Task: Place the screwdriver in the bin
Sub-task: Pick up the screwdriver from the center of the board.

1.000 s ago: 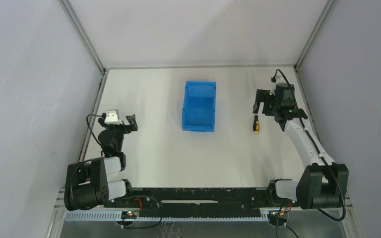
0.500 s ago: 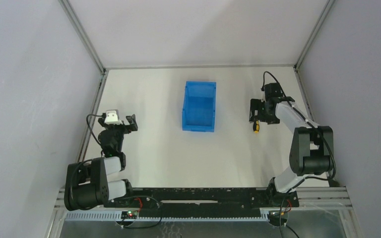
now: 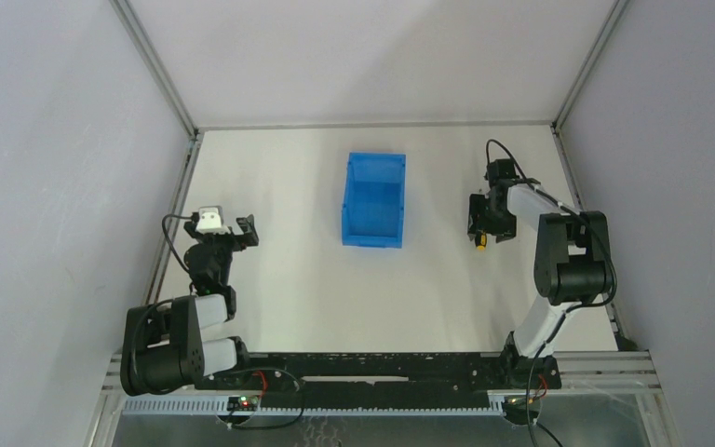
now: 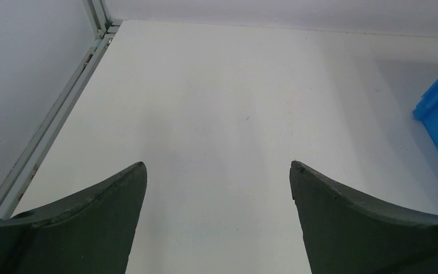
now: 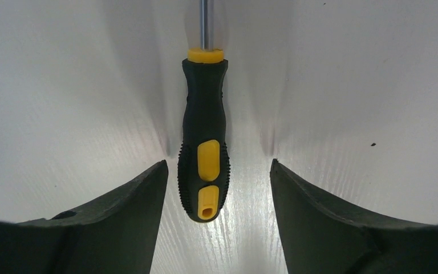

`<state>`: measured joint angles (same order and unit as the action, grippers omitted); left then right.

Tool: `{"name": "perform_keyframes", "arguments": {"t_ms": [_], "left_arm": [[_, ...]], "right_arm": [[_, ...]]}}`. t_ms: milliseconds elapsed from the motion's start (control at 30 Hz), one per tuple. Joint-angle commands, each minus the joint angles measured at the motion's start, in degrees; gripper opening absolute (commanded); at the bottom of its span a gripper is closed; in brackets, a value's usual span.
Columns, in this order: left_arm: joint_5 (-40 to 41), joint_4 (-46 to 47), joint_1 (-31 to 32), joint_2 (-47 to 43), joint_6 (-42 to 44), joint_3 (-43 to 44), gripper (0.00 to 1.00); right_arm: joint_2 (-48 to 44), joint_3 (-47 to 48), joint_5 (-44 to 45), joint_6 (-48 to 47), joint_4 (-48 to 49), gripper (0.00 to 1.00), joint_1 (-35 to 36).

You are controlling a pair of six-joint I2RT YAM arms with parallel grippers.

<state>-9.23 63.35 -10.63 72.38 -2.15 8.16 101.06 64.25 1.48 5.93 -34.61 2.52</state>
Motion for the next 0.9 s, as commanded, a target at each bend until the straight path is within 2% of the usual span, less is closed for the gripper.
{"name": "perform_keyframes", "arguments": {"t_ms": [0, 433, 867], "left_arm": [[0.0, 5.8, 0.3, 0.1, -0.5, -1.1, 1.00], [0.0, 5.8, 0.2, 0.1, -0.5, -1.1, 1.00], [0.1, 5.8, 0.3, 0.1, -0.5, -1.0, 1.00]], "right_arm": [[1.4, 2.3, 1.4, 1.2, -0.5, 0.71, 0.5], [4.4, 4.5, 1.6, 0.8, -1.2, 0.33, 0.6], [1.6, 12.0, 1.0, 1.3, -6.2, 0.01, 0.7]]}}
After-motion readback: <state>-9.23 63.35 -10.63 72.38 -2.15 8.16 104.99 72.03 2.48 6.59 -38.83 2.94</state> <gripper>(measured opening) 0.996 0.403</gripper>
